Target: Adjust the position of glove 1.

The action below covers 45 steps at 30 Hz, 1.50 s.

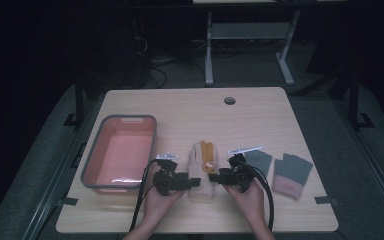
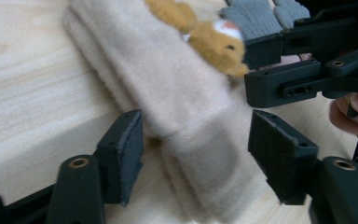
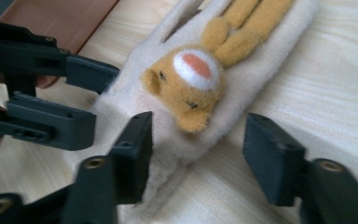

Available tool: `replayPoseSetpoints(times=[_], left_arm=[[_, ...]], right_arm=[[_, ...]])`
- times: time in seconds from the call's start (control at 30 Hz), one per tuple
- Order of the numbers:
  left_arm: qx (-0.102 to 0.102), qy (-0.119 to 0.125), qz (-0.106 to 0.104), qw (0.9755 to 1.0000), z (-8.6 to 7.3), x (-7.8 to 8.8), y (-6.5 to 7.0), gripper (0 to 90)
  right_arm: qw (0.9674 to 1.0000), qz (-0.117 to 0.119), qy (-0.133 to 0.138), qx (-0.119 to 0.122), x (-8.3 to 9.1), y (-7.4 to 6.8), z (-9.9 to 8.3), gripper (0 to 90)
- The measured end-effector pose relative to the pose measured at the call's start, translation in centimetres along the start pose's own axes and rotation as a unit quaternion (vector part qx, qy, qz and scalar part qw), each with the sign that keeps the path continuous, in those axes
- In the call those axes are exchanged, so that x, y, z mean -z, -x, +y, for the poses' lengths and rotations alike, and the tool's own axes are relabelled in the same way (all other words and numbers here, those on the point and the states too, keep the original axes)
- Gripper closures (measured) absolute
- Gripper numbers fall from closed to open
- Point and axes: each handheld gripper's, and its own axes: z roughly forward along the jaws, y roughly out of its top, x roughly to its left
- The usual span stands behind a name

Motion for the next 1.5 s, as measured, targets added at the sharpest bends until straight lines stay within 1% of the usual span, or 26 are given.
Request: replayPoseSetpoints(times=[0.03,0.07,0.17,0.23,0.27,0.3,0.33,0.43,0.5,0.73,0.77,0.87,0.9,0.93,0.97,1.03,1.1,1.13,1.17,1.23,1.3,1.33,1.37,1.4,1.43,1.5], left_arm=[[0.009,-0.003,0.001,1.0000,-0.1,-0.2,-0.2,38.5],[0.012,-0.007,-0.003,0.9999,-0.2,-0.4,-0.3,38.8],[0.020,-0.009,-0.012,0.9997,-0.3,-0.5,-0.4,40.6],[0.019,-0.010,-0.014,0.9997,-0.3,-0.5,-0.4,42.7],[0.017,-0.011,-0.013,0.9997,-0.4,-0.6,-0.4,42.7],[0.019,-0.016,-0.014,0.9996,-0.4,-0.7,-0.5,45.6],[0.019,-0.016,-0.014,0.9996,-0.4,-0.7,-0.5,46.9],[0.026,-0.025,-0.019,0.9992,-0.5,-0.7,-0.6,47.8],[0.025,-0.028,-0.018,0.9991,-0.6,-0.6,-0.6,48.2],[0.021,-0.032,-0.016,0.9991,-0.6,-0.5,-0.6,49.3],[0.022,-0.033,-0.017,0.9991,-0.6,-0.6,-0.6,50.1],[0.022,-0.036,-0.023,0.9988,-0.6,-0.6,-0.7,52.7],[0.023,-0.038,-0.025,0.9987,-0.5,-0.7,-0.8,53.6],[0.024,-0.039,-0.028,0.9985,-0.5,-0.7,-0.8,54.2],[0.024,-0.040,-0.028,0.9985,-0.5,-0.7,-0.8,54.7],[0.026,-0.042,-0.030,0.9984,-0.5,-0.8,-0.8,55.0],[0.029,-0.041,-0.032,0.9982,-0.4,-0.8,-0.7,55.4],[0.028,-0.044,-0.034,0.9981,-0.4,-0.8,-0.8,55.7],[0.027,-0.047,-0.034,0.9980,-0.4,-0.8,-0.8,56.2],[0.029,-0.050,-0.036,0.9977,-0.3,-0.9,-0.9,57.0],[0.032,-0.050,-0.038,0.9975,-0.2,-0.9,-0.9,57.8],[0.032,-0.050,-0.038,0.9975,-0.2,-0.9,-0.9,58.3],[0.035,-0.049,-0.040,0.9974,-0.2,-1.0,-0.9,58.9],[0.035,-0.049,-0.040,0.9974,-0.2,-1.0,-0.9,59.4],[0.034,-0.050,-0.041,0.9973,-0.2,-1.1,-0.9,59.9],[0.039,-0.050,-0.044,0.9970,-0.2,-1.2,-1.0,61.1]], right_arm=[[1.0000,0.000,-0.001,-0.009,-0.3,0.1,-0.2,49.9],[1.0000,0.002,-0.001,-0.009,-0.5,0.2,-0.3,50.7],[0.9993,0.012,-0.002,-0.035,-0.8,0.4,-0.5,50.7],[0.9984,0.019,0.000,-0.053,-0.9,0.7,-0.8,48.0],[0.9984,0.019,0.000,-0.053,-0.9,0.7,-0.8,48.0],[0.9977,0.025,0.003,-0.063,-1.0,1.0,-1.0,47.3],[0.9977,0.025,0.003,-0.063,-1.0,1.0,-1.0,47.3],[0.9983,0.006,0.002,-0.058,-0.9,0.5,-0.9,41.4],[0.9986,-0.005,0.005,-0.052,-0.9,0.3,-0.9,38.6],[0.9980,0.001,0.008,-0.062,-0.9,0.5,-0.9,35.5],[0.9981,-0.001,0.009,-0.060,-0.9,0.5,-0.9,34.9],[0.9987,-0.020,0.014,-0.044,-1.0,0.0,-1.0,32.6],[0.9984,-0.024,0.015,-0.049,-1.1,-0.1,-1.0,32.7],[0.9979,-0.021,0.017,-0.059,-1.1,-0.1,-1.0,33.1],[0.9972,-0.016,0.021,-0.070,-1.2,0.0,-1.0,37.6],[0.9954,0.020,0.022,-0.091,-1.5,0.4,-1.0,41.9],[0.9899,0.058,0.010,-0.129,-1.8,0.6,-0.9,47.7],[0.9881,0.067,0.009,-0.138,-2.0,0.7,-0.9,49.6],[0.9870,0.072,0.007,-0.144,-2.1,0.8,-0.9,51.8],[0.9867,0.075,0.008,-0.144,-2.3,0.9,-0.9,54.3],[0.9851,0.078,0.008,-0.153,-2.4,0.9,-0.9,57.0],[0.9851,0.078,0.008,-0.153,-2.4,0.9,-0.9,57.0],[0.9836,0.081,0.008,-0.161,-2.5,0.9,-0.9,59.9],[0.9836,0.081,0.008,-0.161,-2.5,0.9,-0.9,59.9],[0.9831,0.081,0.007,-0.164,-2.6,0.9,-0.9,63.2],[0.9833,0.080,0.006,-0.163,-2.8,0.9,-0.8,66.3]])
